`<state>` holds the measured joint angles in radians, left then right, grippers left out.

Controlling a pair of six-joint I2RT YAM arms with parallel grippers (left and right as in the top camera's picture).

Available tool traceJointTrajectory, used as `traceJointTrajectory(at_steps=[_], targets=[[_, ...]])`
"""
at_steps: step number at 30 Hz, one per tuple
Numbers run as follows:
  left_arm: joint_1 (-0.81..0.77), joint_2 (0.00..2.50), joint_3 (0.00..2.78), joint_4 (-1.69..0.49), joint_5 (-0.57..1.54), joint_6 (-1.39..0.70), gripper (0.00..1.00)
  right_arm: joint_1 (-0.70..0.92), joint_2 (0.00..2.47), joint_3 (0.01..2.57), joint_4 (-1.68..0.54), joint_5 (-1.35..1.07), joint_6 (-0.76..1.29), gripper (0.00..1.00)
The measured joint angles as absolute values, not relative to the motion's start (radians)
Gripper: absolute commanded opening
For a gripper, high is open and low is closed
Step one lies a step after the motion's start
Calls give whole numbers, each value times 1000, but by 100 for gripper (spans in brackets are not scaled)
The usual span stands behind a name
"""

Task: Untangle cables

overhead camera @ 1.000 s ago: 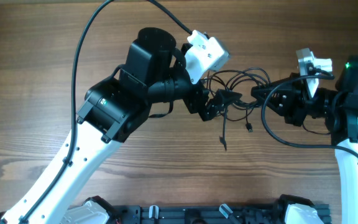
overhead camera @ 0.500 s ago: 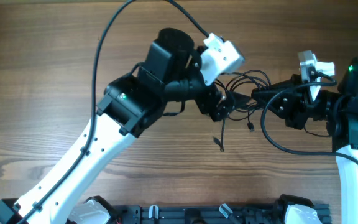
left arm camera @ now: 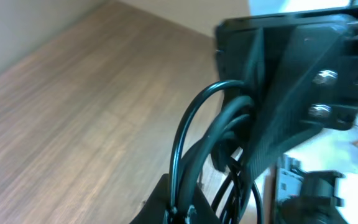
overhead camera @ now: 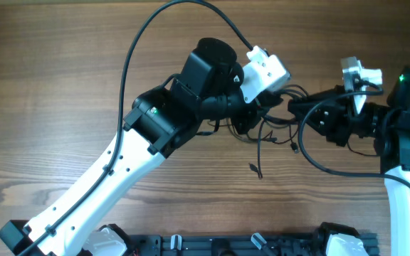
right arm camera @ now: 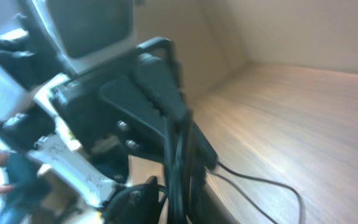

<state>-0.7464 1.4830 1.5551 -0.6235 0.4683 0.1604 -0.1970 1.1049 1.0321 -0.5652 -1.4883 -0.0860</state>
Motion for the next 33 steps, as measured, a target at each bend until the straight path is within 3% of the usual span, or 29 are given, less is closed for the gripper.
traceJointTrajectory(at_steps=[2, 6, 14, 18, 24, 30, 33], targets=[[-746, 1485, 1555, -628, 378, 127, 4, -197, 1105, 1032, -577, -1390, -24, 74], [-746, 1489, 1555, -655, 159, 22, 4, -197, 1104, 1032, -608, -1211, 81, 78], [-750, 1489, 1555, -630, 24, -108, 4, -197, 1104, 1032, -623, -1125, 262, 77], [-782, 1489, 1555, -594, 28, -123, 4, -197, 1104, 1032, -624, -1158, 301, 62], [-824, 1489, 1555, -550, 31, -127, 4, -197, 1103, 1032, -624, -1197, 365, 56], [-825, 1489, 1555, -525, 43, -133, 4, -197, 1103, 1032, -624, -1200, 365, 56], [-825, 1489, 1555, -522, 51, -103, 4, -197, 1103, 1032, -636, -1199, 296, 64]])
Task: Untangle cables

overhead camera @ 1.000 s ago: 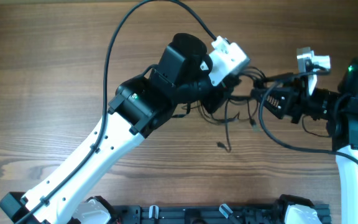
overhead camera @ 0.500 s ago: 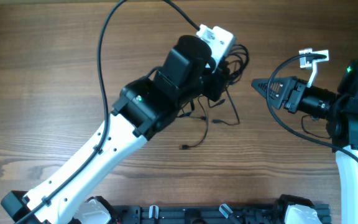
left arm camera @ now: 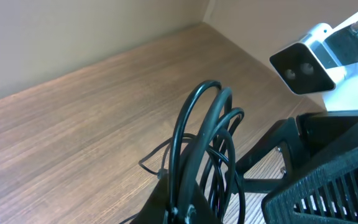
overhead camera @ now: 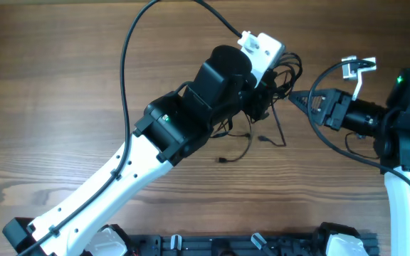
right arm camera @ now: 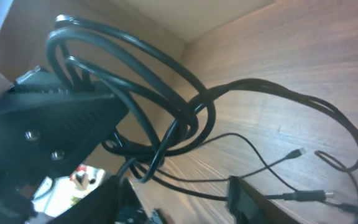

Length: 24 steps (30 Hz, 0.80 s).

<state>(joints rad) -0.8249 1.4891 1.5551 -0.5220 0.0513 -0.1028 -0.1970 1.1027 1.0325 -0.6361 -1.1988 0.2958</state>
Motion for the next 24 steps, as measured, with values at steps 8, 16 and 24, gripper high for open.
traceJointTrajectory(at_steps=[8, 16, 24], targets=[[-825, 1489, 1555, -508, 150, 167, 4, -197, 1102, 1032, -719, -1143, 99, 68], [-825, 1489, 1555, -508, 267, 301, 4, -197, 1101, 1032, -717, -1124, 81, 69], [-825, 1494, 1555, -504, 385, 364, 4, -197, 1097, 1033, -732, -1057, 104, 69]])
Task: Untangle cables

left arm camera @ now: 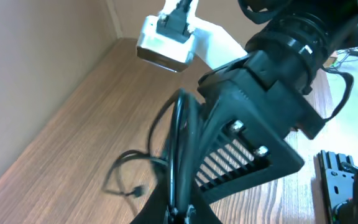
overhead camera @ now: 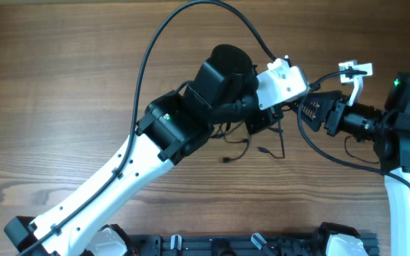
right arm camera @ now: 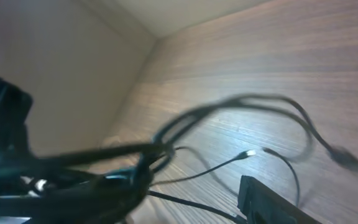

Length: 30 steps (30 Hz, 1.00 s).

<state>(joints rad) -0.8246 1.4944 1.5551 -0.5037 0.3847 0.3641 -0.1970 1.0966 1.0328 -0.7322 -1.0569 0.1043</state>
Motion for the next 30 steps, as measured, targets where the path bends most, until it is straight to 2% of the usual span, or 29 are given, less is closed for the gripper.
traceJointTrajectory(at_steps=[12, 16, 23, 30], targets=[[-825, 1444, 1555, -448, 392, 361, 4, -197, 1092, 1033, -847, -750, 112, 70], [-826, 1402, 1555, -456, 235, 323, 4, -197, 1092, 1033, -855, -704, 128, 72], [-825, 1382, 1555, -504, -186, 170, 4, -197, 1092, 1033, -860, -669, 138, 75], [-777, 1286, 1555, -505, -317, 38, 4, -196, 1092, 1033, -894, -540, 202, 80]])
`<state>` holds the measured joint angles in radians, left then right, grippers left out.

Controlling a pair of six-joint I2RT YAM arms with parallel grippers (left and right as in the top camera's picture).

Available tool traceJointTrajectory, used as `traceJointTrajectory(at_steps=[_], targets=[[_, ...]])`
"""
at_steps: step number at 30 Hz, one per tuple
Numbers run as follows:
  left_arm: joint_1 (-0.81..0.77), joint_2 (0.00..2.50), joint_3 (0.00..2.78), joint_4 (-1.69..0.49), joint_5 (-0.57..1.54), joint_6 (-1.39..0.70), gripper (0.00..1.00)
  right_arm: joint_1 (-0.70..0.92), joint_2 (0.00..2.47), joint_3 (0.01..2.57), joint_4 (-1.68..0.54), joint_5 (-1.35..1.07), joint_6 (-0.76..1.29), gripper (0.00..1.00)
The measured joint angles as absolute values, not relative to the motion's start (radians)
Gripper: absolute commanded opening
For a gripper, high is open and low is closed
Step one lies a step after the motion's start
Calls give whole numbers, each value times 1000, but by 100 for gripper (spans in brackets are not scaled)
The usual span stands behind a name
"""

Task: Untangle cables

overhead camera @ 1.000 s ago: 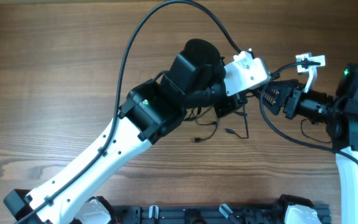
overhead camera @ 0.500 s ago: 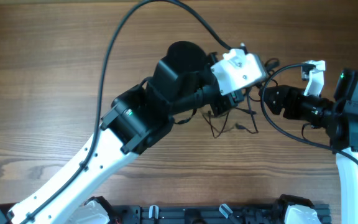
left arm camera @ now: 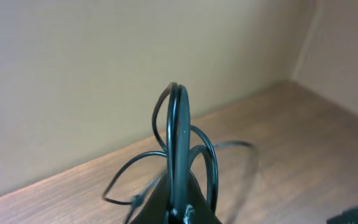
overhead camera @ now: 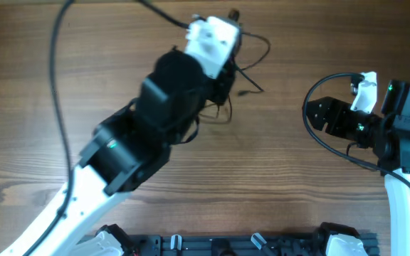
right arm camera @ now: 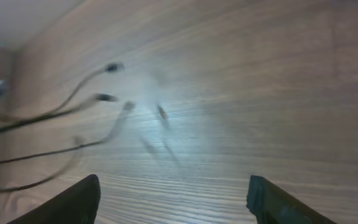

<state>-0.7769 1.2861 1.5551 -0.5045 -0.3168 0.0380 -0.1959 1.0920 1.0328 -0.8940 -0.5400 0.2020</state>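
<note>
A tangle of thin black cables [overhead camera: 228,80] hangs at the back middle of the wooden table [overhead camera: 62,128], under the left arm's wrist. My left gripper [left arm camera: 180,216] is shut on it; black loops [left arm camera: 176,134] rise straight out of the jaws in the left wrist view. Loose strands [overhead camera: 256,44] trail right of the bundle. My right gripper [right arm camera: 178,204] stands open and holds nothing, low over bare wood at the right [overhead camera: 317,112]. Blurred cable ends [right arm camera: 107,67] lie far to its left.
The left arm [overhead camera: 134,135] crosses the table diagonally from the front left. Its thick camera cable [overhead camera: 54,50] arcs over the back left, and the right arm's own cable [overhead camera: 312,139] loops beside that gripper. A black rail [overhead camera: 219,245] runs along the front edge.
My left gripper, then pressed against the right gripper at centre right, has moved with the bundle to the back middle. The right gripper now stands apart, open, with no cable near its fingers.
At first both grippers met at the bundle right of centre. Then they stood slightly apart with the loops spread between them, then close together again. Now the left gripper alone holds the bundle, far from the open right gripper.
</note>
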Motion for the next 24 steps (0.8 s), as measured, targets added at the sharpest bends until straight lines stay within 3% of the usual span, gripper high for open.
traceJointTrajectory(at_steps=[6, 14, 24], targets=[[-764, 1228, 1555, -516, -296, 14, 4, -196, 1092, 1033, -890, -542, 187, 83], [-764, 1232, 1555, -620, -25, 178, 4, -196, 1092, 1032, -839, -1057, -150, 83], [-764, 1274, 1555, -673, 175, 287, 4, -196, 1092, 1032, -634, -1456, -193, 84]])
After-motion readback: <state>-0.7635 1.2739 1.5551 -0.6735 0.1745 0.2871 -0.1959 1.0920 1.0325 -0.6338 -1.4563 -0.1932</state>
